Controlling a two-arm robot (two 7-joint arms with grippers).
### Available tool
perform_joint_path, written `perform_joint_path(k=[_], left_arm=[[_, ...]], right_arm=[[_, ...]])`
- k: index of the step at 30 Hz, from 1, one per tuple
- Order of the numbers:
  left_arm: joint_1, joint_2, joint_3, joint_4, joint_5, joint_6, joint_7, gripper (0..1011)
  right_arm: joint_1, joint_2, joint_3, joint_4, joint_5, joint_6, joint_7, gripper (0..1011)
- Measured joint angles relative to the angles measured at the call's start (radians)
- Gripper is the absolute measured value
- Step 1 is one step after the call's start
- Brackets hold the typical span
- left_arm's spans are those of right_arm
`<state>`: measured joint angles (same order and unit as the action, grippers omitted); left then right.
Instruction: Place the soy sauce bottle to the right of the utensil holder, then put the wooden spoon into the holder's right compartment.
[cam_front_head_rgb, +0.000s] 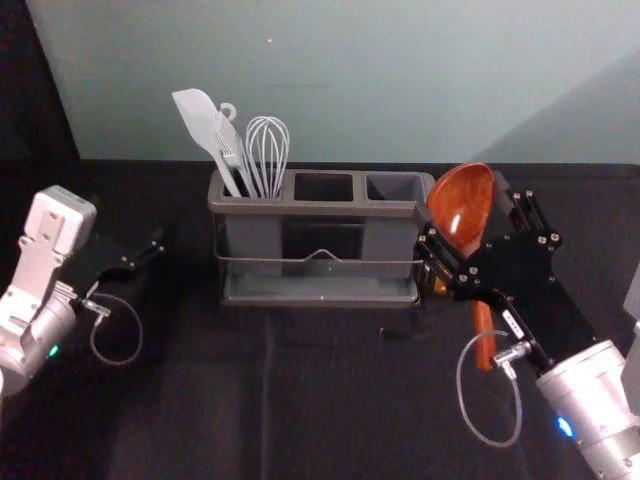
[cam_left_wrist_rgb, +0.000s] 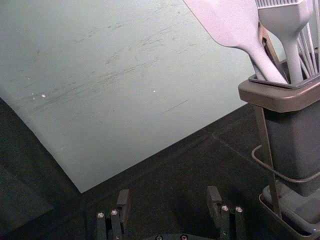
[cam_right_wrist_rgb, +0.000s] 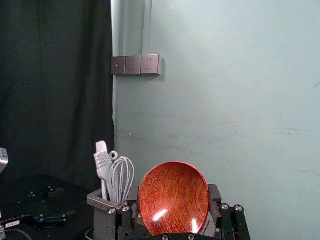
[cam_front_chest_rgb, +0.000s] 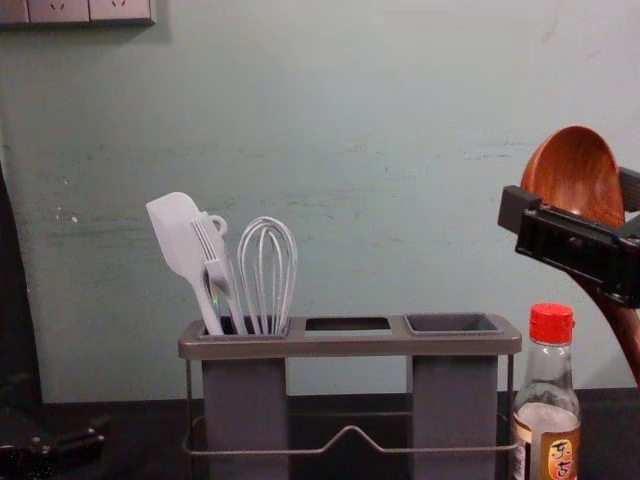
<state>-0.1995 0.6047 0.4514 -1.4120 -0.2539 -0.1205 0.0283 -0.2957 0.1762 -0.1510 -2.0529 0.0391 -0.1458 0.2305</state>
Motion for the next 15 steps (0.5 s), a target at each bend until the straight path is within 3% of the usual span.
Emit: perform_joint_path(k=[15], left_arm=[[0.000,0.000,0.000,0.000,0.000,0.000,0.000,1000]], right_arm=[[0.003,0.002,-0.003,-0.001,-0.003,0.005,0.003,837]])
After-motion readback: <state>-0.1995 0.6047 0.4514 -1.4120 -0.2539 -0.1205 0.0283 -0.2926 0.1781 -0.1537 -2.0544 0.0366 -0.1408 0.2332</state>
